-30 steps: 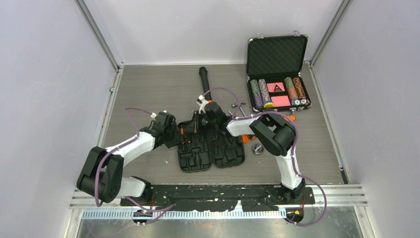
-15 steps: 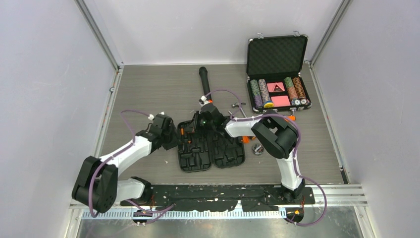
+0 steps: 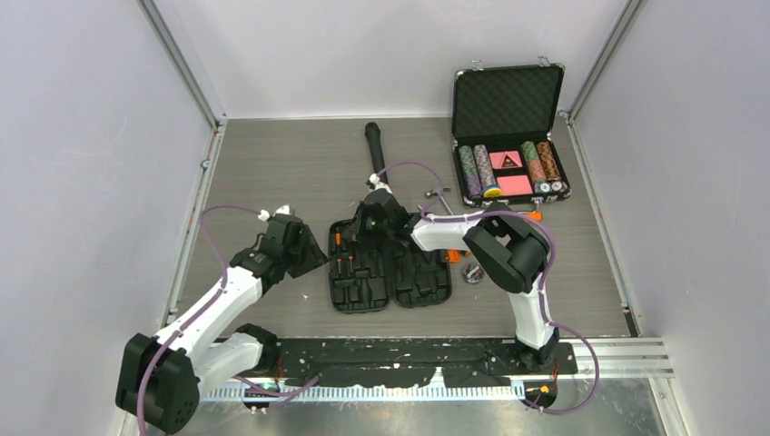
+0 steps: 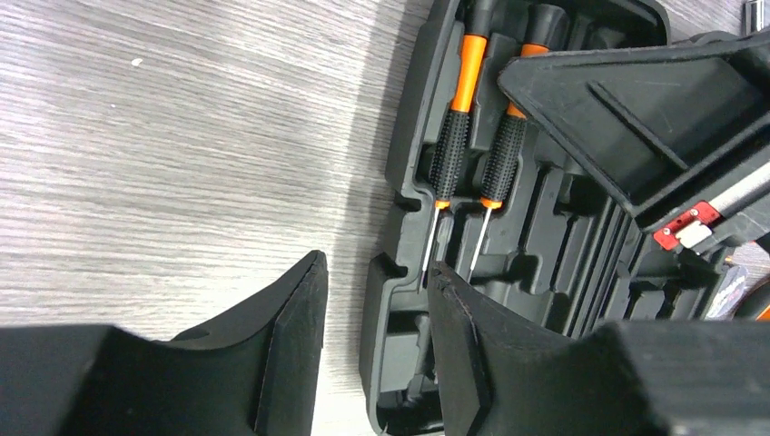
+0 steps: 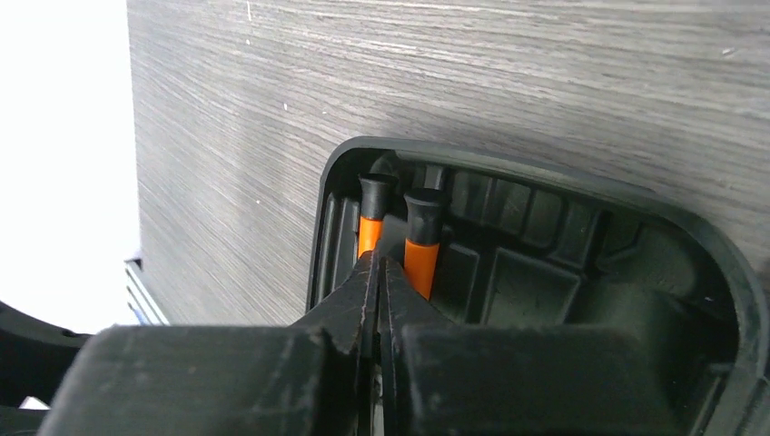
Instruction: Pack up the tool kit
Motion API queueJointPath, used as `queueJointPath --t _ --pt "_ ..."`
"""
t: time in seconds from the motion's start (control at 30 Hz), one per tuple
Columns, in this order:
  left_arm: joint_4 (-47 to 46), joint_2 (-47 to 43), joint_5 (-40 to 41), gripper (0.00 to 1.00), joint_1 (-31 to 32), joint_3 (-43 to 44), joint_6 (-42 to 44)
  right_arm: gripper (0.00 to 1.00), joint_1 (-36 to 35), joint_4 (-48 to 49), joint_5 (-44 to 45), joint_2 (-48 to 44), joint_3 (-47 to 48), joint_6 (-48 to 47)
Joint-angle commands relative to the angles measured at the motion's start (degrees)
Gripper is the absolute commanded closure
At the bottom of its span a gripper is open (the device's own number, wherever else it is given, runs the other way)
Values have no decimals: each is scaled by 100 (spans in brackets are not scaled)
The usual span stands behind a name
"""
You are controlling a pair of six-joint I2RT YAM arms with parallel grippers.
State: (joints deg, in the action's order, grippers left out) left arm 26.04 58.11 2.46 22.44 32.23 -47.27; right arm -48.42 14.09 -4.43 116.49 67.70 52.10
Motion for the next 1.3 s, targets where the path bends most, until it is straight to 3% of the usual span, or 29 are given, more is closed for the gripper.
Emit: queueJointPath --t 0.0,0.2,0.47,0.9,1.27 --pt "262 -242 119 54 -2 302 278 95 109 -1216 123 -52 69 -1147" --pt "178 -67 -201 56 4 671 350 89 112 -1070 -311 -636 863 -1741" --pt "-135 476 -532 64 257 1041 252 84 329 -1841 -129 -958 1490 -2557" --pt "-277 1913 -403 73 616 1645 161 82 515 -2112 -603 -327 1544 -2477" --pt "-345 2622 -428 76 700 1858 195 83 510 -1955 -893 -45 1567 -2360"
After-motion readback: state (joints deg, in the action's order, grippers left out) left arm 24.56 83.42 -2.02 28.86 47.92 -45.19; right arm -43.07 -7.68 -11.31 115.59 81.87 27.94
